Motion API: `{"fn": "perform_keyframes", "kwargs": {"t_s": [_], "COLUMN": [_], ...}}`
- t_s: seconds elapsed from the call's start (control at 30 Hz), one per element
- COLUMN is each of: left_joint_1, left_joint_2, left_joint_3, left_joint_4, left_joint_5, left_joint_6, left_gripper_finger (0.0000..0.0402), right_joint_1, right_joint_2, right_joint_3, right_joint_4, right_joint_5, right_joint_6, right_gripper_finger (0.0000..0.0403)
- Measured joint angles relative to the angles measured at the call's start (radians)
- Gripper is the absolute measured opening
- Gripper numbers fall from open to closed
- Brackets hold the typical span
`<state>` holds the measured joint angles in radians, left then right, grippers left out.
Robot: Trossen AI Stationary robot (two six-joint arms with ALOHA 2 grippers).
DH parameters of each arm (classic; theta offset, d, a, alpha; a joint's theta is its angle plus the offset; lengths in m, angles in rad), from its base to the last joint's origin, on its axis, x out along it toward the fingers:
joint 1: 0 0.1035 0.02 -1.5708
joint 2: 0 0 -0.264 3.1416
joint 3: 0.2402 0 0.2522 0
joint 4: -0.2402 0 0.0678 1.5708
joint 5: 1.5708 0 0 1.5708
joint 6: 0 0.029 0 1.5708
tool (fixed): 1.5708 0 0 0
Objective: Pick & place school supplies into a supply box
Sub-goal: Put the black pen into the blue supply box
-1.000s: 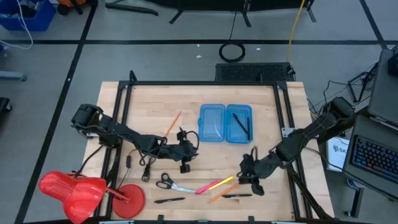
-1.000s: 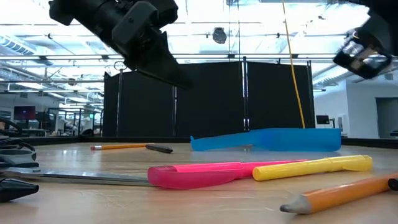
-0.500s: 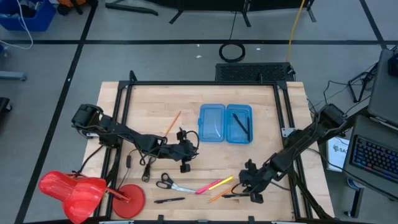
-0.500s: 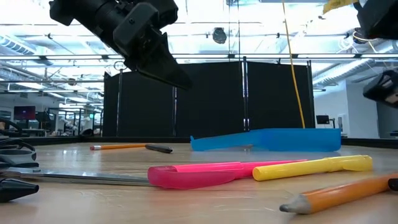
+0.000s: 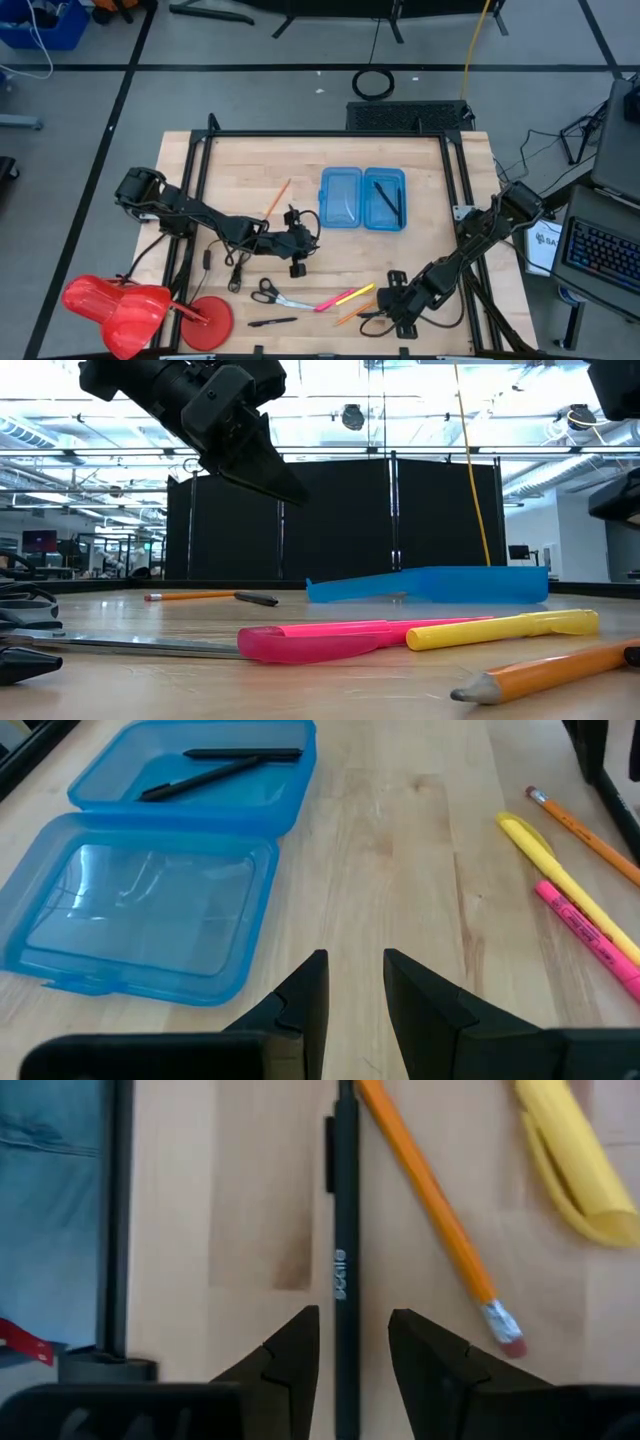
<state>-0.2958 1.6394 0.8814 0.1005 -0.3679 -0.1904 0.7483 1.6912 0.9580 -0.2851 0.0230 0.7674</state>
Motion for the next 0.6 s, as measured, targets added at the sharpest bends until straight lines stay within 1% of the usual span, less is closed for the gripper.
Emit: {"fn": "perform_keyframes", "kwargs": {"t_s": [0.37,0.53,0.6], "left_joint_1": [0.0,0.0,0.0], "left_joint_2": [0.0,0.0,0.0], "left_joint_3": [0.0,0.0,0.0], "left_joint_4": [-0.001,0.0,0.0], "left_joint_5": [0.0,0.0,0.0], "left_joint_6": [-0.003,-0.002,-0.002], "left_gripper_finger": [0.0104,0.0104,0.0104], "right_joint_1": [0.0,0.0,0.0], "right_joint_2": [0.009,0.051,0.065], "right_joint_3": [0.006,0.006,0.008], "right_joint_4": [0.003,0.027,0.034], "right_joint_5": [0.006,-0.004,-0.025], "right_joint_6": [-0.001,0.005,0.006], "right_gripper_finger": [0.0114,0.0114,0.0114]}}
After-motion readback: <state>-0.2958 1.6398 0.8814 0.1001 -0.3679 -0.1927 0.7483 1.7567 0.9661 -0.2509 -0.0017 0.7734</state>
